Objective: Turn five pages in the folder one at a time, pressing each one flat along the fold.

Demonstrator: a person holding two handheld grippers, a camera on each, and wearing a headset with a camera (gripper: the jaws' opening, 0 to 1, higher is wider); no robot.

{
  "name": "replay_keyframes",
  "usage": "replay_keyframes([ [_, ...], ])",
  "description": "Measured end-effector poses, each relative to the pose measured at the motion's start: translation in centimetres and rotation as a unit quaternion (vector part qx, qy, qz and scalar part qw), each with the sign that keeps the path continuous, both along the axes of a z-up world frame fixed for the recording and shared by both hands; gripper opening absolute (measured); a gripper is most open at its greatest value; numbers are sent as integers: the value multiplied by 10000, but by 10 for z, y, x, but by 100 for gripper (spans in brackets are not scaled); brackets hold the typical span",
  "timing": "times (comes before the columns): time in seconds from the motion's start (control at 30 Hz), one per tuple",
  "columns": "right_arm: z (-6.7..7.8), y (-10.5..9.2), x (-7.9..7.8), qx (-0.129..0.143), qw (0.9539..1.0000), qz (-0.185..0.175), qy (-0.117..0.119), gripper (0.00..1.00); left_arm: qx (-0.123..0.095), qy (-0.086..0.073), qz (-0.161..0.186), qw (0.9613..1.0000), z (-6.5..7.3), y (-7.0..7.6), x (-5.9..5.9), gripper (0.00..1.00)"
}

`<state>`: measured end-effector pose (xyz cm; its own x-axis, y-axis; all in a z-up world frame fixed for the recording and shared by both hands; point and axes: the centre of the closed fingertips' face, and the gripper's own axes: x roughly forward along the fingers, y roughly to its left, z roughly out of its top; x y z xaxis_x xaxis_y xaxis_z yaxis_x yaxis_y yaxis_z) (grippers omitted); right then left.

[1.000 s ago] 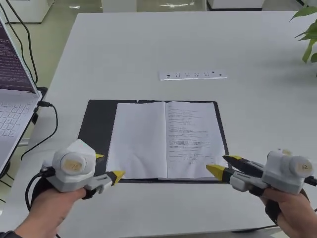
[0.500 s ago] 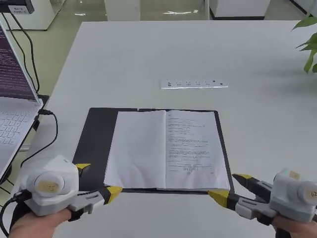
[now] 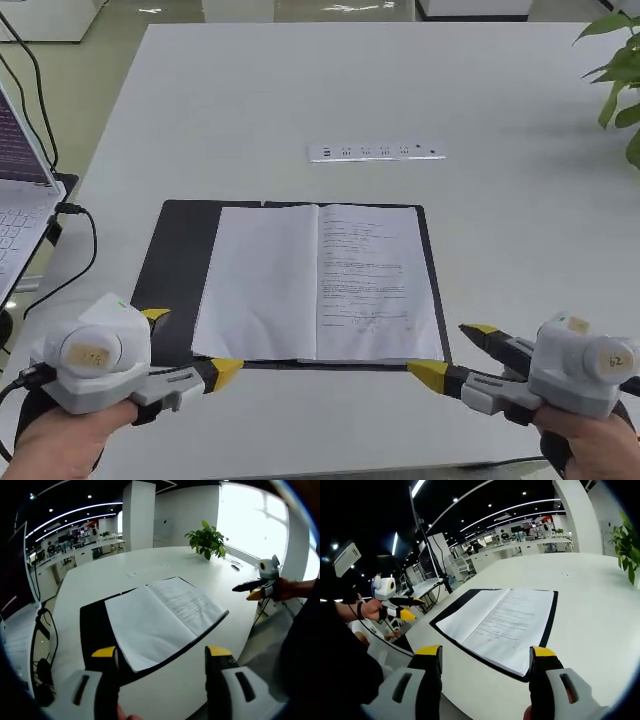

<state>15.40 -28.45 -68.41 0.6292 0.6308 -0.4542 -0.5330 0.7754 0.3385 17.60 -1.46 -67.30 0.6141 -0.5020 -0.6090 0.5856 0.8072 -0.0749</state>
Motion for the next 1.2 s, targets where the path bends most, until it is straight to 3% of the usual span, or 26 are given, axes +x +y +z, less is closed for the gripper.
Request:
replay_keyframes([
  [0.3,0,-10,-7,49,9998,-187,37,71,34,-2,-284,9996,0,-25,4,70],
  [0.77,3,-21,-7,150,9991,-382,47,70,-42,-21,-767,9970,2,-77,15,70],
  [1.2,-3,-31,-7,131,9987,-489,87,70,-9,21,-1379,9904,-6,-136,23,69],
])
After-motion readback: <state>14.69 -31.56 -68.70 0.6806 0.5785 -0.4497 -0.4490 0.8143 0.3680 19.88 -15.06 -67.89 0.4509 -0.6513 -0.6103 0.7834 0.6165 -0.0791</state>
